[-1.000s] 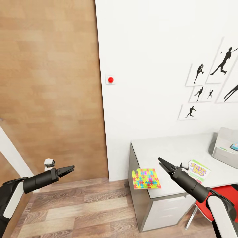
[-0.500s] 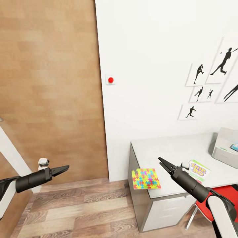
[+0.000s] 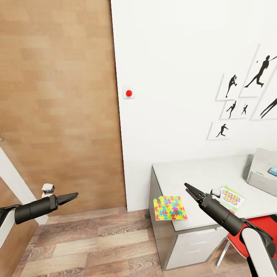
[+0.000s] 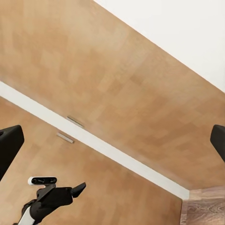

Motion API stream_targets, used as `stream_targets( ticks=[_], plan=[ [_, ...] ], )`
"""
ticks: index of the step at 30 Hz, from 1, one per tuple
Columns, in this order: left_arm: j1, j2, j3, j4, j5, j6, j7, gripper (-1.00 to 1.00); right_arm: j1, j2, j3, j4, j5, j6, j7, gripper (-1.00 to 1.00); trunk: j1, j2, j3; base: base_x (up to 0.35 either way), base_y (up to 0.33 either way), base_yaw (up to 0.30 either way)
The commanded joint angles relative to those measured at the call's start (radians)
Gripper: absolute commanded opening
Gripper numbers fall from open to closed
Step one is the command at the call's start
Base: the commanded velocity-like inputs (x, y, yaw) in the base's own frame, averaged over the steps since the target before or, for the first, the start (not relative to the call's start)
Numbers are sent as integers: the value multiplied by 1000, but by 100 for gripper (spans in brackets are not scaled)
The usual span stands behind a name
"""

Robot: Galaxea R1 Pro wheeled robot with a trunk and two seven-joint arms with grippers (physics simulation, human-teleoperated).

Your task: Put all the toys in the child's room - the three board games (two on the bed and one on the table), the two jigsaw puzzles on the table, and the tennis ball on the table - inside the toy box on the table in the child's room.

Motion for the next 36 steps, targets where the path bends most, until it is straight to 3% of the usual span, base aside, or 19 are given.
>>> stream_targets(
  ticks=[1,28,36],
  plan=[
    [-1,0,0,0,3,7,0,100,-1,0,-1,0,-2,6,1,100,1,-2,-2,0,0,0],
    [-1,-10,-12,1,3,5,16,100,-1,0,-1,0,-2,7,5,100,1,-2,6,30,-32,0],
    [-1,-12,-13,2,5,5,23,100,-1,0,0,-1,-2,7,63,100,1,-2,6,200,-212,0]
  ],
)
